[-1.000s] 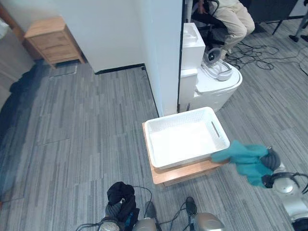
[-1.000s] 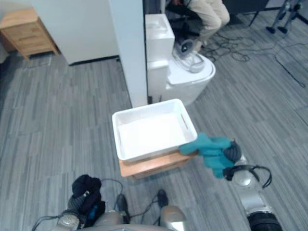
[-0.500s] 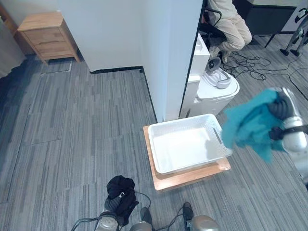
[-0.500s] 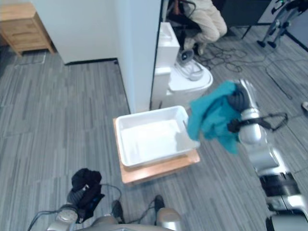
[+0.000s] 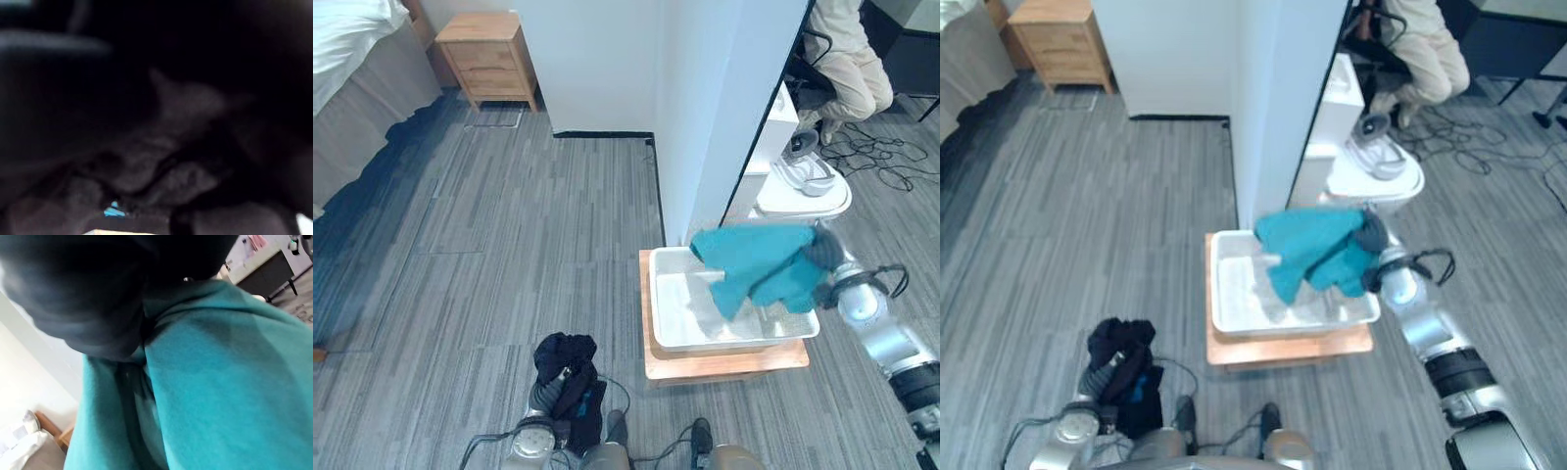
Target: Tidy up the quilt and then pick up the clothes from the bed and put them into the laundry hamper.
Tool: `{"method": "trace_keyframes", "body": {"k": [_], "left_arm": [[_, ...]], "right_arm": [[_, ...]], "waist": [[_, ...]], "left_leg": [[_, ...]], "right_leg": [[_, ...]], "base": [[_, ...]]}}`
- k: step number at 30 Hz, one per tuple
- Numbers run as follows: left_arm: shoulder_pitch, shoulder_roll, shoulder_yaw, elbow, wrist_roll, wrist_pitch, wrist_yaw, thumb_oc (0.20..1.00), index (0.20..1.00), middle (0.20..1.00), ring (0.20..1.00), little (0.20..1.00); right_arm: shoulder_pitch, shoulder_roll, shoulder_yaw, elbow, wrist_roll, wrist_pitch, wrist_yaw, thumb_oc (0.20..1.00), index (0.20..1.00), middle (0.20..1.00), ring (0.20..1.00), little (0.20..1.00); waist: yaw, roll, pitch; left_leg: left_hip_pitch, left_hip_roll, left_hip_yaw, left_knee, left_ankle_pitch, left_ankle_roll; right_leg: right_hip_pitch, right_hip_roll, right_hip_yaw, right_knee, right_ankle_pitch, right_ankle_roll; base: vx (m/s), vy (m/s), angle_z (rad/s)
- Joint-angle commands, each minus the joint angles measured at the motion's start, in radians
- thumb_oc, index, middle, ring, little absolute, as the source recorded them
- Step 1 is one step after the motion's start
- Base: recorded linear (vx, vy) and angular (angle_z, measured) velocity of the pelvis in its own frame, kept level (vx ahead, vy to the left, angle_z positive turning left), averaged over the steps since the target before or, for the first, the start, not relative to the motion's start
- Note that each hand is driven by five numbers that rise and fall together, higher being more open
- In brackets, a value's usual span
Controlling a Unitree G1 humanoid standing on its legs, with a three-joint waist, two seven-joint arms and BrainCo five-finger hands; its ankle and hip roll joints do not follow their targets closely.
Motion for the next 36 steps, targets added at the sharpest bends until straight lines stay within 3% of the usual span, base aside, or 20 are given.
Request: {"method": "trace_keyframes", "body": {"k": [1,3,4,5,10,20,25,26,27,28,29,31,33,34,35,36], "left_arm": [[-0.074,0.049,0.014,-0.08,-0.081,-0.075,-0.002,0.2,0.2,0.2,0.2,0.2],[-0.097,0.06,-0.002,-0.126,-0.093,-0.084,-0.008,0.2,0.2,0.2,0.2,0.2],[-0.119,0.063,-0.013,-0.149,-0.109,-0.092,-0.014,0.2,0.2,0.2,0.2,0.2],[-0.12,0.064,-0.011,-0.149,-0.11,-0.091,-0.014,0.2,0.2,0.2,0.2,0.2],[-0.267,0.111,-0.1,-0.34,-0.091,-0.138,-0.021,0.2,0.2,0.2,0.2,0.2],[-0.467,0.063,-0.183,-0.415,0.038,-0.134,0.029,0.2,0.2,0.2,0.2,0.2],[-0.56,0.02,-0.235,-0.289,0.127,-0.09,0.056,0.2,0.2,0.2,0.2,0.2],[-0.562,0.018,-0.238,-0.284,0.128,-0.092,0.058,0.2,0.2,0.2,0.2,0.2],[-0.597,0.007,-0.251,-0.206,0.161,-0.073,0.076,0.2,0.2,0.2,0.2,0.2],[-0.6,0.004,-0.252,-0.201,0.162,-0.076,0.078,0.2,0.2,0.2,0.2,0.2],[-0.632,-0.007,-0.259,-0.138,0.165,-0.068,0.094,0.2,0.2,0.2,0.2,0.2],[-0.636,-0.009,-0.259,-0.133,0.165,-0.072,0.095,0.2,0.2,0.2,0.2,0.2],[-0.691,-0.038,-0.275,0.011,0.17,-0.053,0.122,0.2,0.2,0.2,0.2,0.2],[-0.734,-0.06,-0.28,0.135,0.17,-0.034,0.129,0.238,0.238,0.238,0.238,0.238],[-0.748,-0.067,-0.279,0.185,0.165,-0.026,0.129,0.507,0.507,0.507,0.507,0.507],[-0.77,-0.081,-0.275,0.248,0.155,-0.018,0.134,1.0,1.0,1.0,1.0,1.0]], "right_arm": [[-0.068,0.023,0.064,0.069,-0.05,-0.006,-0.022,0.2,0.2,0.2,0.2,0.2],[-0.104,0.067,0.11,0.156,-0.062,0.005,-0.03,0.2,0.2,0.2,0.2,0.2],[-0.129,0.09,0.136,0.214,-0.072,0.01,-0.037,0.304,0.304,0.304,0.304,0.304],[-0.135,0.092,0.139,0.22,-0.071,0.007,-0.04,1.0,1.0,1.0,1.0,1.0],[-0.241,0.134,0.235,0.413,-0.167,0.029,-0.068,1.0,1.0,1.0,1.0,1.0],[0.027,0.113,0.151,0.312,-0.275,0.02,-0.124,1.0,1.0,1.0,1.0,1.0],[0.17,0.124,0.124,0.287,-0.298,0.012,-0.124,1.0,1.0,1.0,1.0,1.0],[0.174,0.122,0.121,0.283,-0.299,0.014,-0.123,1.0,1.0,1.0,1.0,1.0],[0.222,0.124,0.111,0.261,-0.295,0.008,-0.12,1.0,1.0,1.0,1.0,1.0],[0.225,0.123,0.109,0.258,-0.296,0.009,-0.119,1.0,1.0,1.0,1.0,1.0],[0.257,0.123,0.111,0.242,-0.292,0.003,-0.117,1.0,1.0,1.0,1.0,1.0],[0.257,0.122,0.109,0.24,-0.292,0.004,-0.116,1.0,1.0,1.0,1.0,1.0],[0.287,0.132,0.12,0.242,-0.277,-0.002,-0.115,1.0,1.0,1.0,1.0,1.0],[0.284,0.144,0.141,0.271,-0.267,-0.003,-0.113,1.0,1.0,1.0,1.0,1.0],[0.28,0.148,0.15,0.281,-0.265,-0.002,-0.112,1.0,1.0,1.0,1.0,1.0],[0.273,0.154,0.16,0.302,-0.258,0.001,-0.112,1.0,1.0,1.0,1.0,1.0]], "waist": [[0.034,0.03,-0.003],[0.039,0.045,0.003],[0.04,0.055,0.006],[0.038,0.054,0.007],[0.025,0.079,-0.001],[-0.081,0.043,-0.028],[-0.161,0.028,-0.035],[-0.156,0.029,-0.035],[-0.195,0.026,-0.029],[-0.192,0.027,-0.029],[-0.221,0.026,-0.02],[-0.216,0.028,-0.024],[-0.258,0.029,-0.016],[-0.283,0.028,-0.002],[-0.29,0.029,0.002],[-0.298,0.031,0.007]], "left_leg": [[0.041,0.055,0.019,0.0,-0.061,-0.09],[0.031,0.053,0.015,0.0,-0.056,-0.093],[0.024,0.051,0.013,0.0,-0.053,-0.094],[0.024,0.051,0.012,0.0,-0.053,-0.095],[0.013,0.051,0.011,0.0,-0.047,-0.103],[0.066,0.064,0.059,0.0,-0.075,-0.104],[0.093,0.074,0.119,0.0,-0.092,-0.102],[0.094,0.074,0.123,0.0,-0.093,-0.102],[0.098,0.077,0.15,0.0,-0.097,-0.102],[0.098,0.077,0.153,0.0,-0.098,-0.102],[0.098,0.076,0.176,0.0,-0.105,-0.103],[0.091,0.078,0.18,0.0,-0.099,-0.104],[0.068,0.078,0.207,0.0,-0.096,-0.105],[0.05,0.077,0.22,0.0,-0.092,-0.105],[0.04,0.076,0.224,0.0,-0.089,-0.105],[0.028,0.073,0.227,0.0,-0.092,-0.104]], "right_leg": [[-0.02,-0.041,-0.003,0.08,-0.143,0.056],[-0.022,-0.042,-0.009,0.071,-0.141,0.054],[-0.024,-0.043,-0.013,0.066,-0.138,0.054],[-0.024,-0.043,-0.014,0.066,-0.138,0.054],[-0.009,-0.041,-0.032,0.039,-0.131,0.055],[0.008,-0.04,0.011,0.043,-0.127,0.058],[-0.015,-0.033,0.076,0.035,-0.112,0.068],[-0.016,-0.033,0.08,0.035,-0.112,0.068],[-0.034,-0.032,0.107,0.033,-0.104,0.073],[-0.035,-0.031,0.11,0.034,-0.104,0.073],[-0.056,-0.032,0.132,0.036,-0.103,0.08],[-0.066,-0.029,0.137,0.037,-0.098,0.077],[-0.12,-0.022,0.164,0.045,-0.086,0.083],[-0.157,-0.017,0.182,0.054,-0.079,0.086],[-0.176,-0.013,0.188,0.059,-0.075,0.087],[-0.195,-0.013,0.192,0.067,-0.078,0.09]], "base": [[-0.04,-0.016,0.04],[-0.05,-0.008,0.03],[-0.04,-0.001,0.08],[-0.04,0.003,0.11],[-0.02,0.017,0.16],[0.02,0.008,-0.06],[0.04,-0.003,-0.47],[0.01,0.01,-0.77],[-0.01,0.011,-0.81],[-0.03,0.038,-0.7],[-0.04,0.023,-0.63],[-0.04,0.011,-0.57],[-0.09,0.025,-0.27],[-0.11,0.032,-0.22],[-0.1,0.048,-0.36],[-0.09,0.034,-0.56]]}}
